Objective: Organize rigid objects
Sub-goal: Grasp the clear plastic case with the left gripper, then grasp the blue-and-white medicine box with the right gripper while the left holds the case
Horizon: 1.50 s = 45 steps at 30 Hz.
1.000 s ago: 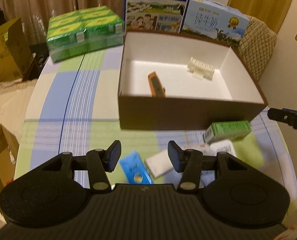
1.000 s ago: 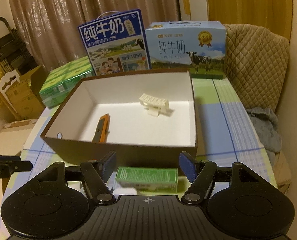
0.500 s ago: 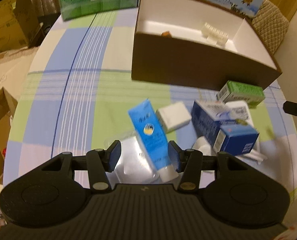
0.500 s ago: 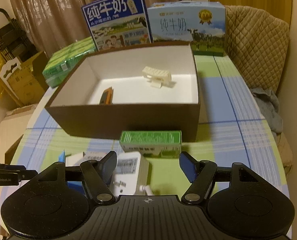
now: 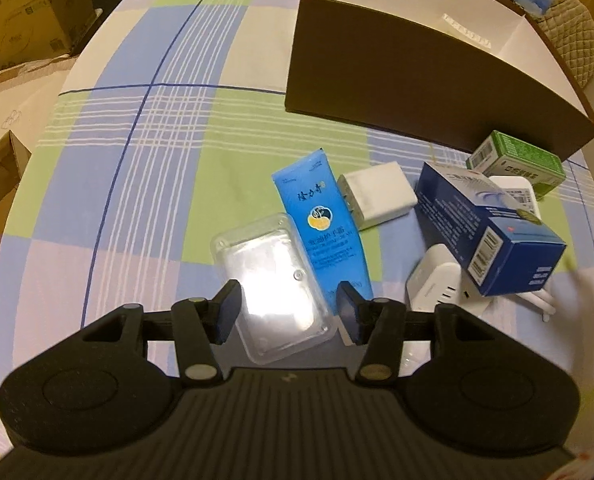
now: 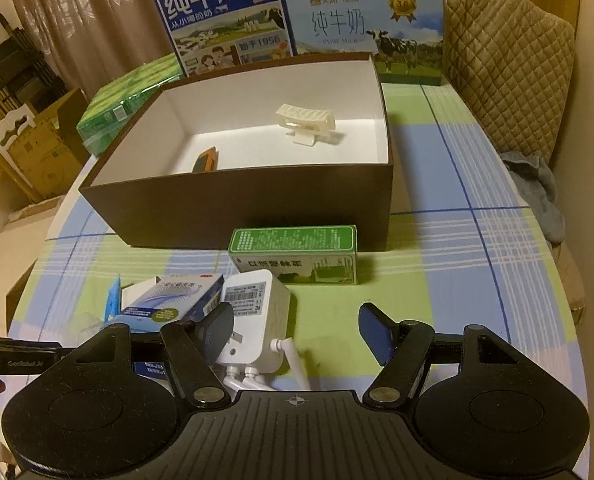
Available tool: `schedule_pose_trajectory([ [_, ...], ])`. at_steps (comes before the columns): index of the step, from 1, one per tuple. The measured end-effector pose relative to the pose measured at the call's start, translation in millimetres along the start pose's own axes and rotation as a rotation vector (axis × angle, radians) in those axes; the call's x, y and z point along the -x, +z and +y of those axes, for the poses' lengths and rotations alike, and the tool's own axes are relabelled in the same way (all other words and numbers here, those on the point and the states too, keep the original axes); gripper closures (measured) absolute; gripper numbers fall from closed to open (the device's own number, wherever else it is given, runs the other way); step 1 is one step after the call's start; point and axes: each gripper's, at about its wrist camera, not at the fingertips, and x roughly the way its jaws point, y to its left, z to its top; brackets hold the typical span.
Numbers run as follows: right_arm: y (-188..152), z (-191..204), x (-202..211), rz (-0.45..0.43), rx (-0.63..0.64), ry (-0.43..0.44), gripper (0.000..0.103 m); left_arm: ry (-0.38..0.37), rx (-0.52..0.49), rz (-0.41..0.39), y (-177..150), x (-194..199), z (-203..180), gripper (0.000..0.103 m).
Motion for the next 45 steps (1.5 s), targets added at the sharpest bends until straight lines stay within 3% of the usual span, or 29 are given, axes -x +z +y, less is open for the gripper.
schedule_pose_trajectory([
  [14, 0.1, -2.6, -3.4, 0.01, -0.013, -0.011, 0.037, 0.039, 0.009, 0.017, 3.3, -15.1, 5.7, 0.048],
  [28, 1.8, 6.5, -11.0, 0.021, 0.0, -0.003, 0.037, 0.067, -0.041, -0.033, -0.6, -20.4, 18.0, 0.052],
  [45, 6.6, 62.9, -22.2, 0.036, 0.081, 0.097, 0.037, 0.049, -0.017, -0.111, 3.1, 11.6, 43.3, 0.052],
])
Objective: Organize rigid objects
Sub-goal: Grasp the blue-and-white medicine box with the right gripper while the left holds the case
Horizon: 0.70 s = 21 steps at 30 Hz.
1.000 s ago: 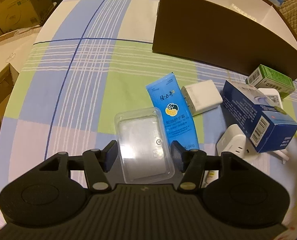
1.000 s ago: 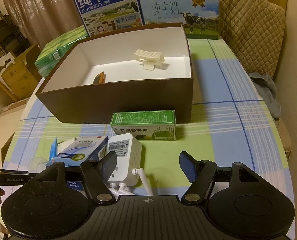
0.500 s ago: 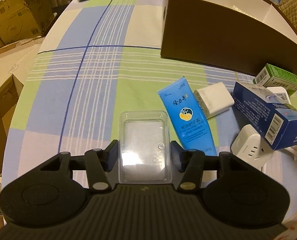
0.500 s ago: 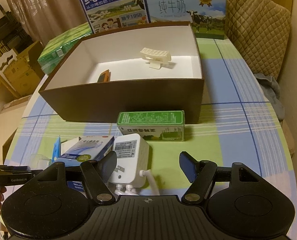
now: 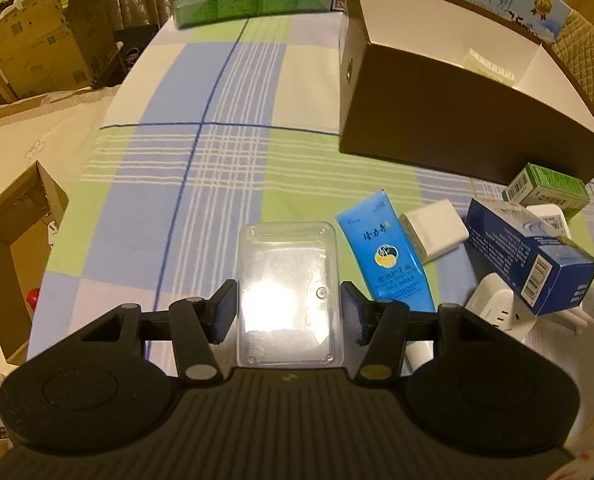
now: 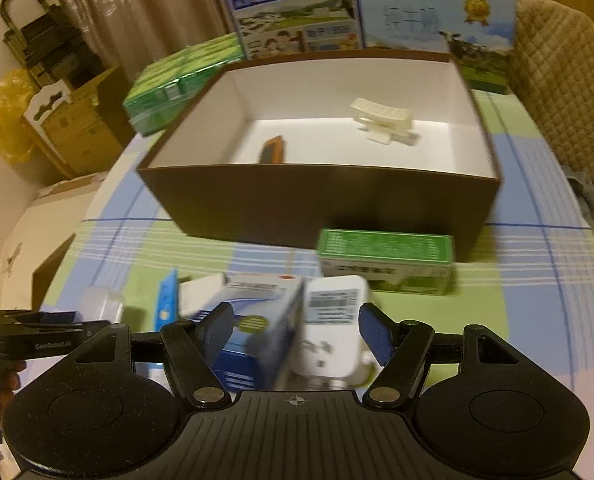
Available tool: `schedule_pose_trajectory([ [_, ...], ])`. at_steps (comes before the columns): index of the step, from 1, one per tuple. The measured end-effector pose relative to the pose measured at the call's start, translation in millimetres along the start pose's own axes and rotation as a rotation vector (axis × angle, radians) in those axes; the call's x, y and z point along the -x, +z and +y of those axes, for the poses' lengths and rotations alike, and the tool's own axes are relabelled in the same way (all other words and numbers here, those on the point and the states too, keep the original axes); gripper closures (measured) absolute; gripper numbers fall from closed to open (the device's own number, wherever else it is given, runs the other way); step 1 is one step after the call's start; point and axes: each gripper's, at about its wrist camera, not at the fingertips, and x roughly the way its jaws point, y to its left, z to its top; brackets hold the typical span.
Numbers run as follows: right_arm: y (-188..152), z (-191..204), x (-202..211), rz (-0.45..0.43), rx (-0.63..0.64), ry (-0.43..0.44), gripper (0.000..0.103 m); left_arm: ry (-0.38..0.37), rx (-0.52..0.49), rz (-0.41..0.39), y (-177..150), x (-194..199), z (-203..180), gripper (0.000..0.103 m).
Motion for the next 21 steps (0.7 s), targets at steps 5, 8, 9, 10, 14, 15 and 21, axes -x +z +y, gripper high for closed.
schedule_pose_trajectory([
  [5, 3.4, 18.8, -11.1, 0.027, 0.012, 0.023, 0.037, -0.003, -0.001, -0.01, 2.4, 3.5, 6.5, 0.052],
  [8, 4.5, 28.9, -21.2, 0.056, 0.016, 0.019, 0.037, -0.005, -0.002, -0.013, 4.0, 3.6, 11.5, 0.052],
  [9, 4.7, 31.3, -23.6, 0.062, 0.016, 0.014, 0.037, -0.007, -0.002, -0.014, 4.7, 3.4, 12.6, 0.052],
  [10, 5.8, 34.0, -27.2, 0.069, 0.016, 0.008, 0.037, -0.008, -0.004, -0.014, 5.4, 3.1, 13.7, 0.052],
  [14, 10.4, 40.3, -41.1, 0.108, 0.012, -0.026, 0.037, -0.016, -0.014, -0.019, 8.6, 1.5, 17.4, 0.052],
  [15, 12.6, 41.9, -45.4, 0.118, 0.011, -0.039, 0.037, -0.018, -0.015, -0.02, 9.5, 1.0, 18.2, 0.052],
  [21, 17.5, 46.3, -66.7, 0.187, 0.003, -0.113, 0.037, -0.03, -0.024, -0.027, 15.5, -1.0, 22.2, 0.052],
])
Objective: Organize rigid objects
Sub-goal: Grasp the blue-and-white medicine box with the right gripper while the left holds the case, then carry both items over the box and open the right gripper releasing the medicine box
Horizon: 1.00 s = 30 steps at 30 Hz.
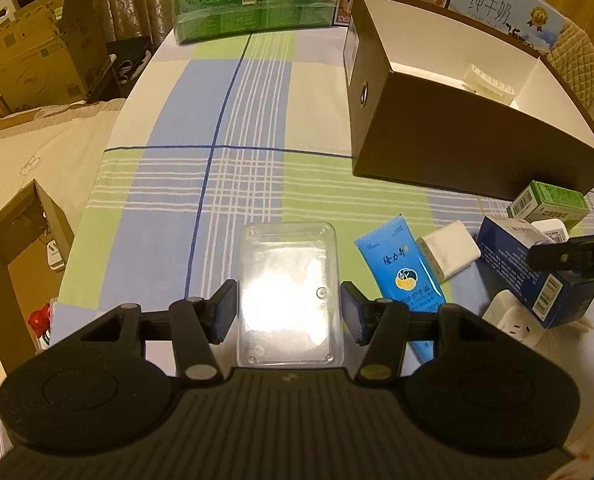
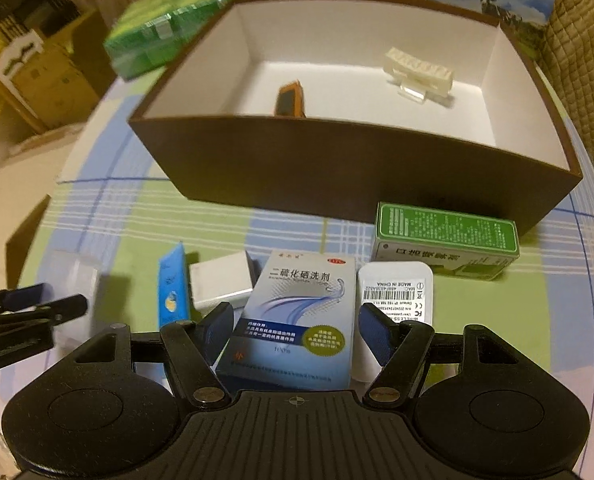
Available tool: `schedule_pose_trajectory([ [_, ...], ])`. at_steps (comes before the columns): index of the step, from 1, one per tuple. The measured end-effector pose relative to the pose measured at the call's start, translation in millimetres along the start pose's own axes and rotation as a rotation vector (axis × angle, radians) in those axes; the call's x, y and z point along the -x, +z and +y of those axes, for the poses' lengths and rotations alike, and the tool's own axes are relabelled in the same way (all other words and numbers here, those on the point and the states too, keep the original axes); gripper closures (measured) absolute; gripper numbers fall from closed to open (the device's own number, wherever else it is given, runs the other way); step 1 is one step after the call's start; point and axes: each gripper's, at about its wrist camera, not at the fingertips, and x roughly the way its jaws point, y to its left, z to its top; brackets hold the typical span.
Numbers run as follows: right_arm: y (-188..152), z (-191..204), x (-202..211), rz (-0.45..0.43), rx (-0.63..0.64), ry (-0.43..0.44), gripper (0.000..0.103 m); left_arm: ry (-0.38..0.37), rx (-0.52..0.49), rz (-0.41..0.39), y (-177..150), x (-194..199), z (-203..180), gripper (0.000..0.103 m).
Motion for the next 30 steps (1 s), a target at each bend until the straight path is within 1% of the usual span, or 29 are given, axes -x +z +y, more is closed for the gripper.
schedule_pose_trajectory([
  [6, 2.8, 6.6, -15.1, 0.045, 0.014, -0.049, 0.037, -0.011, -0.009, -0.005, 3.5, -1.1, 0.1, 0.052],
  [12, 1.6, 8.8, -16.9, 0.033, 0.032, -0.055, 0.038, -0.019, -0.015, -0.009, 3.9, 0.1, -2.0, 0.052],
  [20, -0.4, -0.2, 4.6, -0.034, 0.016, -0.008, 0.039, -0.029, -0.025, -0.033, 7.9, 9.8, -10.5, 0.052],
  [30, -7.8, -14.9, 47.2, -0.112, -0.001, 0.059, 0.039, -0.065, -0.069, -0.098, 24.5, 35.8, -40.8, 0.052],
])
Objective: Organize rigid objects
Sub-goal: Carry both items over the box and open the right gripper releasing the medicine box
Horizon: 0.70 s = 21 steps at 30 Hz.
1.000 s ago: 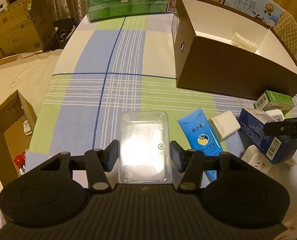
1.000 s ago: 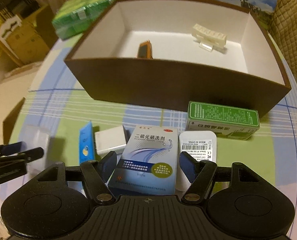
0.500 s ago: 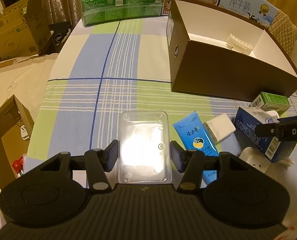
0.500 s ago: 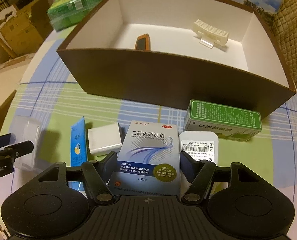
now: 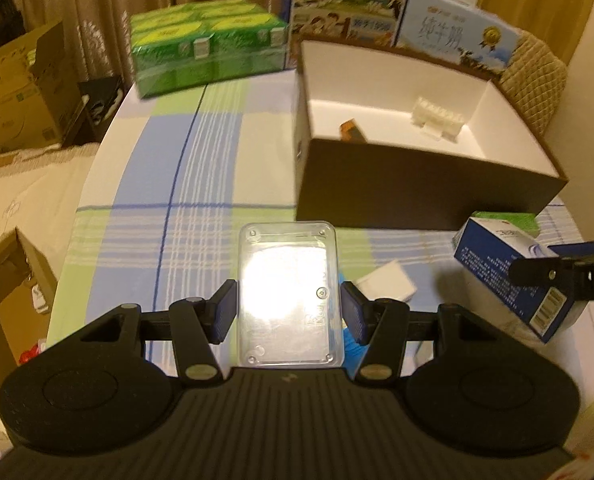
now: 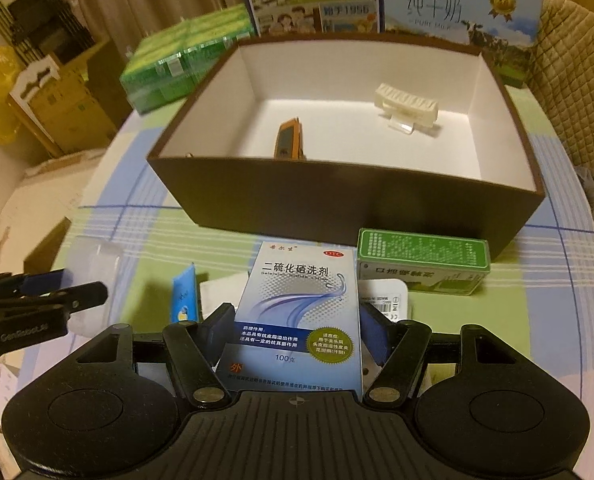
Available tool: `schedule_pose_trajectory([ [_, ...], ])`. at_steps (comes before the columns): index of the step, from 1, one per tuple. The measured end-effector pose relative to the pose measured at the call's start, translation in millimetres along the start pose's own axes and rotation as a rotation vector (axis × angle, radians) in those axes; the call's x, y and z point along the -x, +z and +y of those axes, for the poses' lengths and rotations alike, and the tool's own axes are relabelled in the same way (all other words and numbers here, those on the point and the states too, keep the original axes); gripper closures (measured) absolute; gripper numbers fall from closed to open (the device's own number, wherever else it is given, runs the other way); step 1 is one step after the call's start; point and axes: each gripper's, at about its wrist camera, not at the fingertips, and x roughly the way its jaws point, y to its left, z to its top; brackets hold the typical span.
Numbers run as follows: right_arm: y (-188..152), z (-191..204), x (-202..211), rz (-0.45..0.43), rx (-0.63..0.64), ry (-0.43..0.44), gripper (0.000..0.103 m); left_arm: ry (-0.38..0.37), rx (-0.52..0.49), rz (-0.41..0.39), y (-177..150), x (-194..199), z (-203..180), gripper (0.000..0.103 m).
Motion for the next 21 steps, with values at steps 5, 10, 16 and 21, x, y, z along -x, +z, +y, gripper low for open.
schedule_pose_trajectory([
  [5, 4.4, -9.4, 23.9, -0.057, -0.01, 0.024, 0.039, -0.017, -0.04, -0.033, 17.3, 6.3, -20.6, 0.052],
  [10, 18.7, -25.7, 48.3, -0.137, -0.033, 0.029, 0.039, -0.044, -0.078, -0.062, 36.5, 7.2, -41.8, 0.052],
  [16, 45.0, -49.8, 66.9, -0.221, -0.062, 0.003, 0.039, -0.067, -0.102, -0.094, 69.8, 0.8, -66.6, 0.052],
  [21, 72.9, -71.4, 67.4, -0.27, -0.081, -0.018, 0.039, -0.081, -0.118, -0.117, 98.9, -10.0, -86.3, 0.052],
])
